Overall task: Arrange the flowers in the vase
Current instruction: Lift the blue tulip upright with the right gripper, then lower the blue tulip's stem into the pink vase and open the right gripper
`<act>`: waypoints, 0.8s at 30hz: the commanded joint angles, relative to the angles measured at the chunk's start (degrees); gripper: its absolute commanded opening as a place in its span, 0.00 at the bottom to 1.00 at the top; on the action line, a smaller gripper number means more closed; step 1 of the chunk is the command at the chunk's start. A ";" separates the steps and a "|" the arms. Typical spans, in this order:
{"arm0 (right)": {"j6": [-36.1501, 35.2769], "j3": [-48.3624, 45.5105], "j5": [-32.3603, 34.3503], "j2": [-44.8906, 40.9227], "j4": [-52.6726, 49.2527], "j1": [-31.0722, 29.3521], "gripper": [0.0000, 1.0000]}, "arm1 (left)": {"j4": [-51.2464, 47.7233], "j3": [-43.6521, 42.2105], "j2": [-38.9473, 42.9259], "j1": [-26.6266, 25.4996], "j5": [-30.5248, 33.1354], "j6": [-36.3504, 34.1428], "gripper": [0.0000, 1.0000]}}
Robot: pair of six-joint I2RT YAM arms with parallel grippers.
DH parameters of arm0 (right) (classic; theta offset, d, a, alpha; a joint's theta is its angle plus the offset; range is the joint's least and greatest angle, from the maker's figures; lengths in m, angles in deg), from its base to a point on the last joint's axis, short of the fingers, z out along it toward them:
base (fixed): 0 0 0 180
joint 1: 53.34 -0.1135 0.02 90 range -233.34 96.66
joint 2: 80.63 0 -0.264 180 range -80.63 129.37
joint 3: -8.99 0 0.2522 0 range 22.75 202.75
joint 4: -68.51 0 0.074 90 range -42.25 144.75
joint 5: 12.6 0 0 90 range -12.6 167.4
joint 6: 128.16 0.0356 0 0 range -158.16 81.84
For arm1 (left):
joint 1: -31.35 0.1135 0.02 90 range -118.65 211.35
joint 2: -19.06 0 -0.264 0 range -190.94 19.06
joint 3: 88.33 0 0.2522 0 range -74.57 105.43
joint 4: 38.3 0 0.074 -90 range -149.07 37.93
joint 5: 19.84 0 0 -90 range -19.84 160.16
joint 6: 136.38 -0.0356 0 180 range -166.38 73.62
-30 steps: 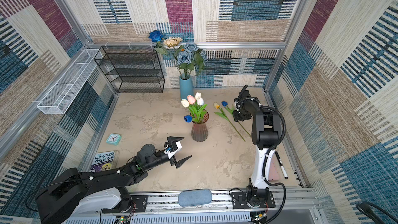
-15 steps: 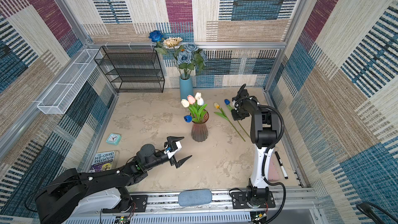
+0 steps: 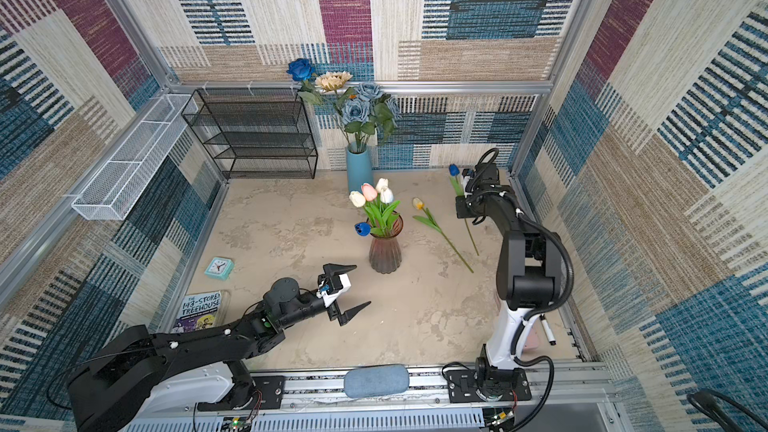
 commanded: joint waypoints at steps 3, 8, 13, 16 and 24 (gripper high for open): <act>3.94 -8.26 -11.59 -12.58 17.44 -0.10 0.00 | 0.48 0.44 0.75 -0.06 -2.28 0.22 1.00; 9.08 -18.13 -23.55 -24.92 33.47 -0.10 0.00 | -3.07 3.00 5.39 -0.68 -6.24 1.37 1.00; 13.28 -22.18 -32.37 -33.21 44.48 -2.64 0.00 | -0.02 6.64 8.44 -0.67 -4.81 5.67 1.00; 13.91 -24.15 -33.81 -36.87 50.91 -6.87 0.00 | 4.74 7.75 8.29 -0.68 -1.07 6.76 1.00; 22.13 -31.74 -35.51 -38.82 76.16 -17.31 0.00 | 2.19 11.12 10.20 1.42 11.86 5.03 1.00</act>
